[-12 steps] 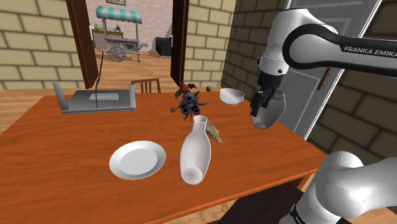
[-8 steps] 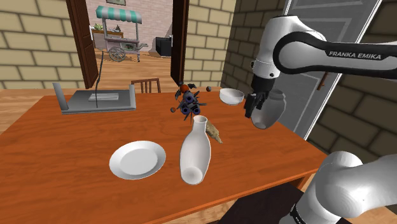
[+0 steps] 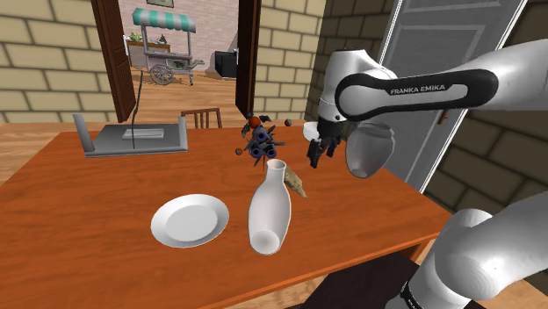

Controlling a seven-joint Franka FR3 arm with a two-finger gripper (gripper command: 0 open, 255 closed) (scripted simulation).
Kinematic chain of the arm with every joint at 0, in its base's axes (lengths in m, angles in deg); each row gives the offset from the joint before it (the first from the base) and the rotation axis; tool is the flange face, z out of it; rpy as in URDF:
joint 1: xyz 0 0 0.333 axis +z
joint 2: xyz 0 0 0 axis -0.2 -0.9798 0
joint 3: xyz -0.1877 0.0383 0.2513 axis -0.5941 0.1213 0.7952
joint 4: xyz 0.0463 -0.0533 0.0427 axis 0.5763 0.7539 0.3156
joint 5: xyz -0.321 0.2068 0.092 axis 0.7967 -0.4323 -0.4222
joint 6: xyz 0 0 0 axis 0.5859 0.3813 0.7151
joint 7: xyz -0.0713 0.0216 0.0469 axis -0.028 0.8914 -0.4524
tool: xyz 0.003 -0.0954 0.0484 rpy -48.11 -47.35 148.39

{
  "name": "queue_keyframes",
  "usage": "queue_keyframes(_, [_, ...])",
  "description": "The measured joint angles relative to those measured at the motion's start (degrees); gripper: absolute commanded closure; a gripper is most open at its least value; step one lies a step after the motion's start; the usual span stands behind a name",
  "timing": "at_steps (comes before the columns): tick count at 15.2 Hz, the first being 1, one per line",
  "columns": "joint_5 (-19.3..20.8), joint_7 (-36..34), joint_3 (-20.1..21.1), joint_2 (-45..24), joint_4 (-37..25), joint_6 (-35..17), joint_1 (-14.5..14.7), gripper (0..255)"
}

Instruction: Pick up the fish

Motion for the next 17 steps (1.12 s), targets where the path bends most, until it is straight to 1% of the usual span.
queue_keyframes(2, [0.59, -0.43, -0.02, -3.90, -0.38, -3.77, -0.43, 0])
queue_keyframes(3, [0.82, -1.01, 0.27, -6.58, -2.06, -4.88, -0.52, 0])
queue_keyframes(6, [1.77, -2.44, 0.69, -13.28, -4.13, -9.76, -0.91, 0])
queue_keyframes(8, [2.41, -3.06, 0.76, -16.57, -5.59, -11.84, -1.17, 0])
queue_keyframes(10, [3.27, -4.22, 1.06, -21.41, -8.24, -14.17, -1.31, 0])
queue_keyframes(12, [3.75, -4.66, 1.07, -23.79, -9.46, -15.41, -1.43, 0])
queue_keyframes(17, [4.55, -5.70, 1.12, -26.33, -8.07, -19.31, -1.48, 0])
